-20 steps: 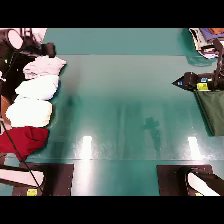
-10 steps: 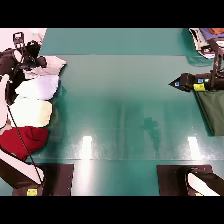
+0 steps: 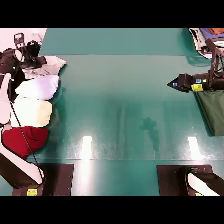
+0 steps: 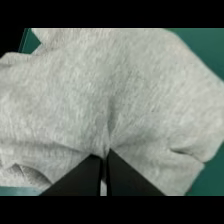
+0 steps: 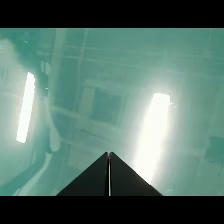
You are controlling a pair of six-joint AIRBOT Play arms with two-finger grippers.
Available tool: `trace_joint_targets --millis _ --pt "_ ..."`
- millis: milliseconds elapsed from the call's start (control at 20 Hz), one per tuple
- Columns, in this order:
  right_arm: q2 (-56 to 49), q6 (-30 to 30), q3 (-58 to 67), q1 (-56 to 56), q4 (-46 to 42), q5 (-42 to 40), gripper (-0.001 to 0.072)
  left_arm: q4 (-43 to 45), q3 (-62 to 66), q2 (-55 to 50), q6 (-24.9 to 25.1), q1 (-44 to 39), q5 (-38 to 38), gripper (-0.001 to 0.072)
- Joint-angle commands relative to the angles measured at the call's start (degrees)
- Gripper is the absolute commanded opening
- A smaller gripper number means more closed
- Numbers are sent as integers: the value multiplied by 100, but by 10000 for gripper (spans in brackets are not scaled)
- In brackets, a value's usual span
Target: Fold the shirts.
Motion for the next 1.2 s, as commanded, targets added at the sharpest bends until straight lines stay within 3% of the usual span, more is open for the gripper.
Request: trace_joint_targets --millis 0,100,250,500,700,1000,1100,1150 --pt "7 0 70 7 55 -55 14 -369 798 295 15 4 -857 20" --pt "4 -2 424 -2 44 -52 14 -787 1119 925 90 4 -984 20" --pt "4 -166 1215 -26 -7 -208 14 -1246 1143 2225 686 -138 -1274 20" --pt "4 -262 2323 -26 -9 -533 14 -1237 1130 3757 892 -1281 -2109 19" --pt "7 -262 2743 -26 -4 -400 14 -1228 780 3842 588 -2946 -2566 19" --pt "4 -260 2791 -26 0 114 14 -1226 -1843 3716 420 -5064 -2020 33" --pt "4 -260 2791 -26 0 227 14 -1244 -2514 3639 391 -5344 -1690 526" --pt "7 -260 2791 -26 2 267 14 -1207 -2662 3615 374 -5348 -1725 553"
